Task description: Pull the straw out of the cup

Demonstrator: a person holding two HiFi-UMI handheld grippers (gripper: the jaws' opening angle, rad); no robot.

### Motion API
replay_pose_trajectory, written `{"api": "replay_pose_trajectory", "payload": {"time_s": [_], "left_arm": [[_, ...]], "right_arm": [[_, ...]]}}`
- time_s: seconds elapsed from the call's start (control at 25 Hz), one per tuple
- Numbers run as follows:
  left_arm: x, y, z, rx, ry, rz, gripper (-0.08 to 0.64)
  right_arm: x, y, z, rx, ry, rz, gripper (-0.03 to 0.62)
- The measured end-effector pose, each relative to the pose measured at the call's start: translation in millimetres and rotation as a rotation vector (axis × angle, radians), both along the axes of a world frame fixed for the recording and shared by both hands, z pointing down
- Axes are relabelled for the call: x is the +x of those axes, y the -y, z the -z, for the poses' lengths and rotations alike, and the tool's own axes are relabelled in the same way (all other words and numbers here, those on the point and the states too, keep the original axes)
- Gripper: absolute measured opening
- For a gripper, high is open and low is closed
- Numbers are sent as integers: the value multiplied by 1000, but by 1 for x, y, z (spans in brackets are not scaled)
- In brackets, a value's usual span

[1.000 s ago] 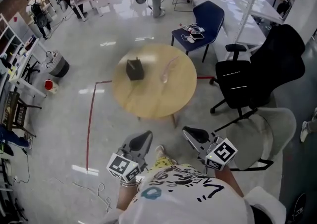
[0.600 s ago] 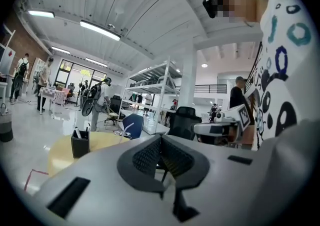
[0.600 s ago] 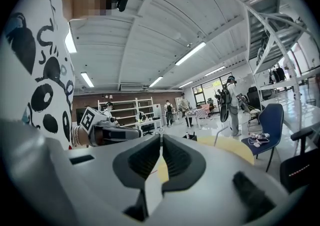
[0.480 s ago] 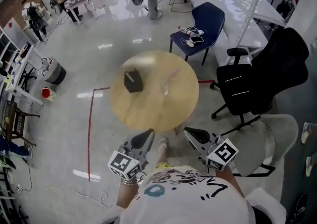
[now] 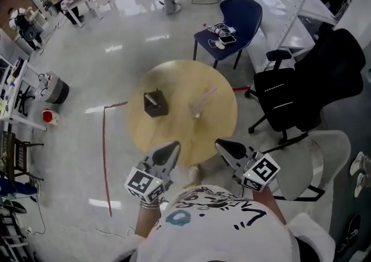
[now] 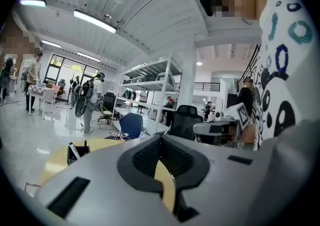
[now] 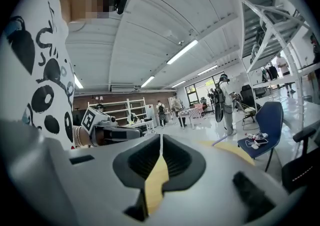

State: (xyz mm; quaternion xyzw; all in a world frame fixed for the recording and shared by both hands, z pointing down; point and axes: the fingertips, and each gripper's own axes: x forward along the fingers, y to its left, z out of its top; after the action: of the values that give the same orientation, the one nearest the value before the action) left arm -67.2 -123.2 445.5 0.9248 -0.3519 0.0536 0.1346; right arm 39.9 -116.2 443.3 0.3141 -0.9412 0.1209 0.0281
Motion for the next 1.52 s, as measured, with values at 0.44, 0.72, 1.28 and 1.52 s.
{"api": "replay_pose_trajectory", "payload": {"time_s": [0.44,0.72,1.28,1.52], "left_arm": [[-23,63,-10,-14,-34,-85,15],[-26,89,-14,-13,-51,-104,15],[-22,117,-42,-27,-21,-48,15],[-14,132,-58,-67,-1,-14,15]], "right_arm": [[-30,63,2,-14,-4,-83,29],[-34,83,-3,-45,36,-151,29],[-21,120,-29,-120,9,-171,30],[-13,141,-56,-181,-20,-148,31]]}}
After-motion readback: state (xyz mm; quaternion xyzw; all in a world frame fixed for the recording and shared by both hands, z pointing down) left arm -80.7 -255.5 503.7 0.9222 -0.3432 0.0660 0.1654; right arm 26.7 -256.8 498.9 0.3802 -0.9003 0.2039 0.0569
